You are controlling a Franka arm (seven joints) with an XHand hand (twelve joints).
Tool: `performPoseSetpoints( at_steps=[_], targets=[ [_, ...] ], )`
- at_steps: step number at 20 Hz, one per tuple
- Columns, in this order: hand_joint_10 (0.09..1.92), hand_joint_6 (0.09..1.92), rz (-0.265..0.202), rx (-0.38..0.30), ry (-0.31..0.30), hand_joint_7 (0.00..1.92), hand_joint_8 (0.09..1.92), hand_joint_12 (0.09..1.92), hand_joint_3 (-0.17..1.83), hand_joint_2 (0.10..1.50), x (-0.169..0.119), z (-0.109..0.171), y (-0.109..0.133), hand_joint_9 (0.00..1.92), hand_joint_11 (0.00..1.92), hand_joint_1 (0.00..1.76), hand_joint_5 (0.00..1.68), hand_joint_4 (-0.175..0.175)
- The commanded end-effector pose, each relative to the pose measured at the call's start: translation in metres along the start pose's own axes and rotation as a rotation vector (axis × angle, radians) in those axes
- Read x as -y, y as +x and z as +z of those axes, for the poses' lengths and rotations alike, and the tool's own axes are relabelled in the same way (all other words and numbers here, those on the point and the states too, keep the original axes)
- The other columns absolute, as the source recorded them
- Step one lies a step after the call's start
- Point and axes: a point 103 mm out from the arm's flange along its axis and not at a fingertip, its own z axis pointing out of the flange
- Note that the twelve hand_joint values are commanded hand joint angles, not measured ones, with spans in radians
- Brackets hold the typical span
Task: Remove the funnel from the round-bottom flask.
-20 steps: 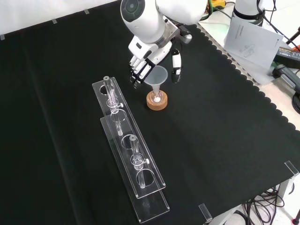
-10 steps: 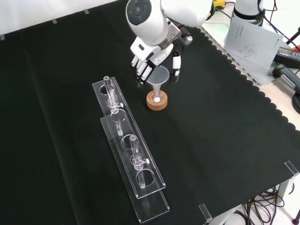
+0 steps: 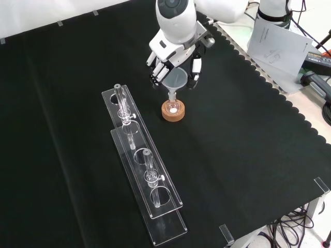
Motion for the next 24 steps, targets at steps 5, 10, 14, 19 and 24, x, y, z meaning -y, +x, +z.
performPoseSetpoints(
  at_steps=[5,10,14,19,24],
  targets=[
    [0.39,0.47,-0.002,-0.033,0.002,0.78,0.65,1.24,0.42,0.87,0.018,-0.040,-0.011,1.18,0.64,0.66,0.72,-0.015],
    [0.39,0.51,-0.002,-0.065,-0.017,0.77,0.66,1.25,0.43,0.85,0.031,-0.064,-0.017,1.18,0.63,0.65,0.68,-0.021],
    [0.39,0.52,0.016,-0.067,-0.057,0.77,0.66,1.25,0.43,0.85,0.044,-0.088,-0.024,1.18,0.62,0.64,0.67,-0.023],
    [0.39,0.52,0.038,-0.076,-0.083,0.76,0.67,1.26,0.43,0.85,0.052,-0.111,-0.033,1.17,0.62,0.64,0.65,-0.025],
    [0.39,0.53,0.052,-0.092,-0.091,0.75,0.67,1.26,0.43,0.84,0.050,-0.124,-0.041,1.17,0.61,0.63,0.64,-0.028]
  ],
)
